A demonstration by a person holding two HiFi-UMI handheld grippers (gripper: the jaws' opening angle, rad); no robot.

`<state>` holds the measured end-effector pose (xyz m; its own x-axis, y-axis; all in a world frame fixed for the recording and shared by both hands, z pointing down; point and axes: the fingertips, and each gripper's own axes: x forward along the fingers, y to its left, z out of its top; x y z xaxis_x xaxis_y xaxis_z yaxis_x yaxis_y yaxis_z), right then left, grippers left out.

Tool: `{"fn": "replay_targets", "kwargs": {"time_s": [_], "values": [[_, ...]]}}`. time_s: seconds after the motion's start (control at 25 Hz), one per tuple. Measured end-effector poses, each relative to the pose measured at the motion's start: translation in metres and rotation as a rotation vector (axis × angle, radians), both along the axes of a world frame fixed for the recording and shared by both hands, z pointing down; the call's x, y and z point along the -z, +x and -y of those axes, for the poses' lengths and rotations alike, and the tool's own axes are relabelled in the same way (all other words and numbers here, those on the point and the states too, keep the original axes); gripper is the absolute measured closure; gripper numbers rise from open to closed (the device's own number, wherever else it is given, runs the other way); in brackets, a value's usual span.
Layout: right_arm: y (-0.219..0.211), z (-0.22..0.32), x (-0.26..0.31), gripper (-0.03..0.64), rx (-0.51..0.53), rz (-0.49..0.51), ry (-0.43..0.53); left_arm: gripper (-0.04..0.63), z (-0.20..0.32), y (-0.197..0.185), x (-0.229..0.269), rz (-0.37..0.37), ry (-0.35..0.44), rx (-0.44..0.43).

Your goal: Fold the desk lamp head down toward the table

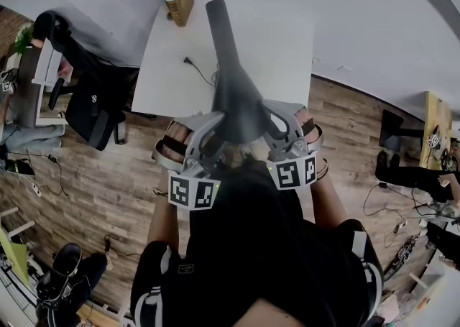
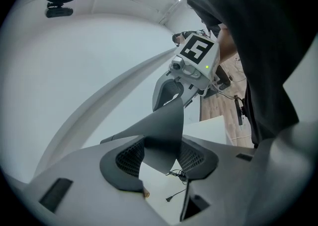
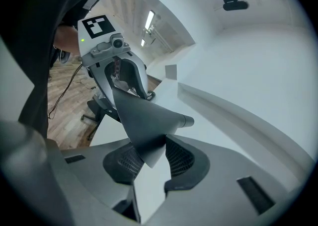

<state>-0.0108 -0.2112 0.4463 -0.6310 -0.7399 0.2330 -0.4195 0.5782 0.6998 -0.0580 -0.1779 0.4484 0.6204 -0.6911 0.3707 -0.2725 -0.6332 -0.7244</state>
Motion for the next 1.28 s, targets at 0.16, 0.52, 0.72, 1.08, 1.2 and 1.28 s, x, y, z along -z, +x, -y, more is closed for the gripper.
{"fn": "replay_targets", "kwargs": {"time_s": [0.16, 0.52, 0.72, 1.08, 1.2, 1.28], "values": [[0.001, 0.001, -0.005, 0.489, 0.000, -0.025, 0.013, 0.394, 0.002, 0.001, -0.005, 0.000, 0.007, 0.004], [0.001, 0.005, -0.023, 0.483, -0.017, -0.118, 0.105, 0.396, 0.006, -0.001, -0.023, 0.067, 0.089, 0.019], [0.001, 0.007, -0.033, 0.482, -0.025, -0.184, 0.173, 0.399, 0.008, -0.001, -0.033, 0.095, 0.145, 0.033], [0.002, 0.015, -0.058, 0.474, -0.071, -0.304, 0.335, 0.402, 0.017, -0.002, -0.061, 0.270, 0.303, 0.084], [0.001, 0.019, -0.065, 0.470, -0.074, -0.314, 0.352, 0.407, 0.021, -0.004, -0.068, 0.291, 0.336, 0.098], [0.001, 0.022, -0.068, 0.468, -0.080, -0.322, 0.365, 0.407, 0.024, -0.004, -0.072, 0.296, 0.354, 0.110]]}}
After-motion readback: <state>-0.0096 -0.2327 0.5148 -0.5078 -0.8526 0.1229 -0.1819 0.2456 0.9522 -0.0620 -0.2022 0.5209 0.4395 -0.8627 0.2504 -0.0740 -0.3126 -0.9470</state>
